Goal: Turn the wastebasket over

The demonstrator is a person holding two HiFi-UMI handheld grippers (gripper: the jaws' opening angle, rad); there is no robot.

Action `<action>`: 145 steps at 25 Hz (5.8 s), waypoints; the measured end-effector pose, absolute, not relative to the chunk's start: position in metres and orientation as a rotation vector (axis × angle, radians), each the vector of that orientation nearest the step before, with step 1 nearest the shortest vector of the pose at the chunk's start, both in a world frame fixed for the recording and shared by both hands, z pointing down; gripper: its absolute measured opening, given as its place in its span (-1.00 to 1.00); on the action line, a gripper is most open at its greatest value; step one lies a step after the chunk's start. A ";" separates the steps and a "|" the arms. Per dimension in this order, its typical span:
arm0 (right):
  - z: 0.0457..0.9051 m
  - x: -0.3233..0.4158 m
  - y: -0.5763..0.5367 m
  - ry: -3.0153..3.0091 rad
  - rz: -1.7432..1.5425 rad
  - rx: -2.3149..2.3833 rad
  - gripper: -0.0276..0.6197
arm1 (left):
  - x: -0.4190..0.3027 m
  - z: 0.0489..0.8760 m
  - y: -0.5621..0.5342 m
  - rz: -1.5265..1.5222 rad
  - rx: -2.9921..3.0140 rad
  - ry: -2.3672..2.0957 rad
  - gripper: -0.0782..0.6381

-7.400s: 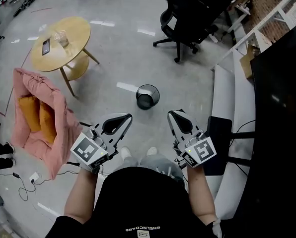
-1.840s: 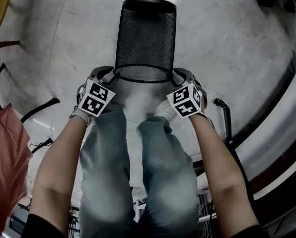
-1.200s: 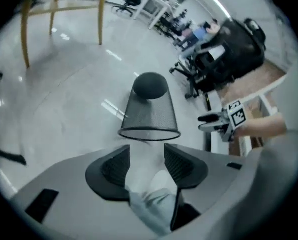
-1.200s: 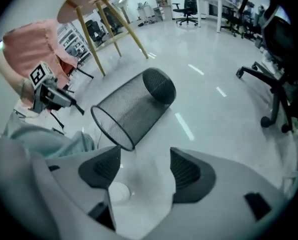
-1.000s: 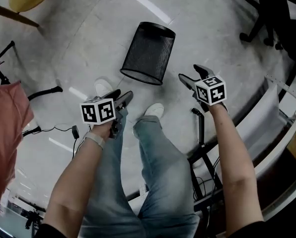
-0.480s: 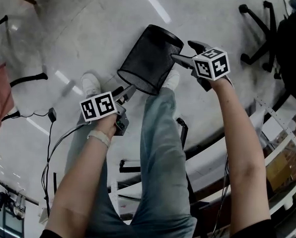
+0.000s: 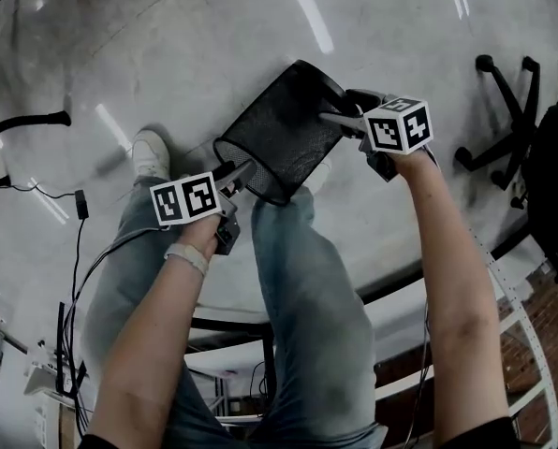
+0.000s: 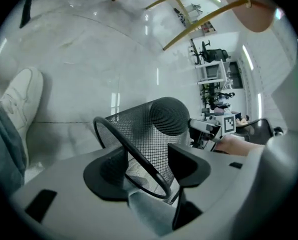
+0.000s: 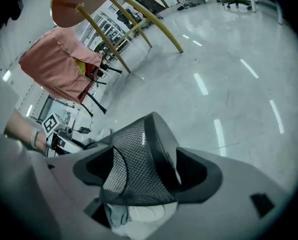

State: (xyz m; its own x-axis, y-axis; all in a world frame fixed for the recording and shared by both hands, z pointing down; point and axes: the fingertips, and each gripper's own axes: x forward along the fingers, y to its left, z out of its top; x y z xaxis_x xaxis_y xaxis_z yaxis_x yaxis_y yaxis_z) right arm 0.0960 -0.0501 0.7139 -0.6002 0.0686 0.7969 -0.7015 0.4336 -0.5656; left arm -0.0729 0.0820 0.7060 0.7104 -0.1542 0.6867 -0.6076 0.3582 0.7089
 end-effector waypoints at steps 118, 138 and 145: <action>-0.111 -0.078 -0.038 -2.665 0.432 1.531 -0.89 | -0.127 -0.114 -0.064 0.093 2.669 -0.420 -0.75; -0.136 -0.045 -0.030 -2.597 0.274 1.606 -0.89 | -0.112 -0.154 -0.050 0.026 2.759 -0.401 -0.75; -0.137 -0.044 -0.032 -2.610 0.266 1.617 -0.89 | -0.116 -0.159 -0.059 -0.025 2.744 -0.436 -0.75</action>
State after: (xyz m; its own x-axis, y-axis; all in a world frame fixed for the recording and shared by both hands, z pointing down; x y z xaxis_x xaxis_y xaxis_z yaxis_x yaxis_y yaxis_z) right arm -0.0443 -0.0320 -0.1373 -0.4482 -0.8828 0.1409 -0.8931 0.4351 -0.1147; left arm -0.1165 -0.0585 -0.1589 0.9523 -0.3028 0.0387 -0.2965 -0.8870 0.3539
